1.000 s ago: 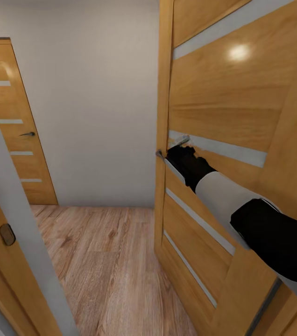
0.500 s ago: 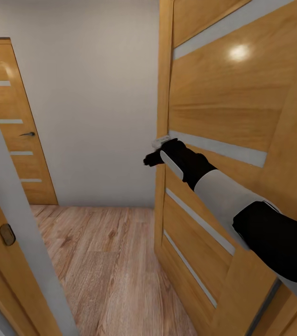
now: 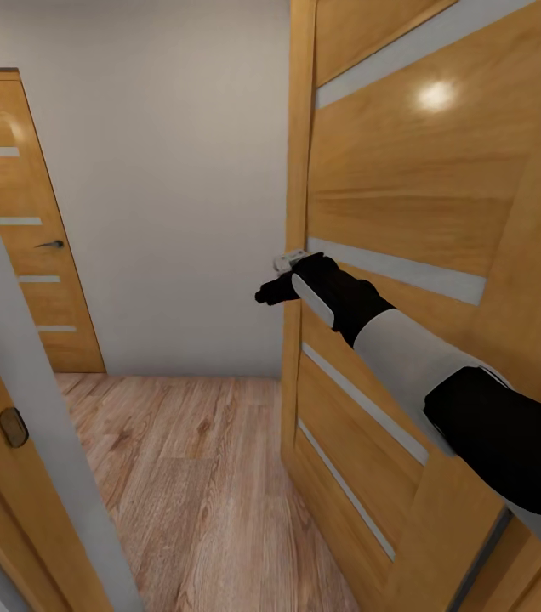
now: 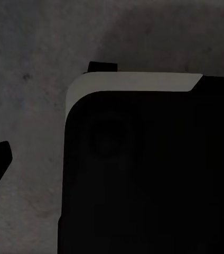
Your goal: Move the two storage containers from the living room to the garage. In the garage, place one container on the floor and stack the other container on top of it (either order is fine).
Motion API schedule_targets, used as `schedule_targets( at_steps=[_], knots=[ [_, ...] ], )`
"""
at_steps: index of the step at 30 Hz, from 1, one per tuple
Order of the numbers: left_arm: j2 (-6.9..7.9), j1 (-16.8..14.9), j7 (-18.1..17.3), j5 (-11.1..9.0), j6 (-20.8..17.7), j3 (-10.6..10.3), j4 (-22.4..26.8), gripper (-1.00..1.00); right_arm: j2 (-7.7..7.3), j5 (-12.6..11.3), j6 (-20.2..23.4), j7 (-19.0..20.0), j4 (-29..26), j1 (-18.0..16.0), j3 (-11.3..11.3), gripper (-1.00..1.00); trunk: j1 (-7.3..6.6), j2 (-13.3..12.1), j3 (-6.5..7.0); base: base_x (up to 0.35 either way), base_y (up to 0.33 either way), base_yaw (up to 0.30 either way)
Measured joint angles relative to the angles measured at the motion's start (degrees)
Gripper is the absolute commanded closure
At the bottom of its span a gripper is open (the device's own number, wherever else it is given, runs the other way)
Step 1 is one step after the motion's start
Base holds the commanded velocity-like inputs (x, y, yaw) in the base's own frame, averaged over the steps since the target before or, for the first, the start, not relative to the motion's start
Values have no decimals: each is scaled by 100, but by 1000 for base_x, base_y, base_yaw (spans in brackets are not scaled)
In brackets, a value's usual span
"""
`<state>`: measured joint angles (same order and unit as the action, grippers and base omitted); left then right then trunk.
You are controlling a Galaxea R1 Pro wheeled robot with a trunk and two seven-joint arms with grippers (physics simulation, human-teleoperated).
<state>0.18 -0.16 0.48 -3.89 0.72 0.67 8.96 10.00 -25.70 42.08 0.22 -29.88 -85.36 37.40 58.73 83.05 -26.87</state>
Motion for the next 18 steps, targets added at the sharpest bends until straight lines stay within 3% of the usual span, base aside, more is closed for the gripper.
schedule_targets(
  at_steps=[18],
  knots=[
    [0, 0, 0, 0, 0, 0, 9, -100, 0, 9, 1, -7, 70, 0, -1, -100, 0, 0, 0, 0, 0, 0]
  ],
)
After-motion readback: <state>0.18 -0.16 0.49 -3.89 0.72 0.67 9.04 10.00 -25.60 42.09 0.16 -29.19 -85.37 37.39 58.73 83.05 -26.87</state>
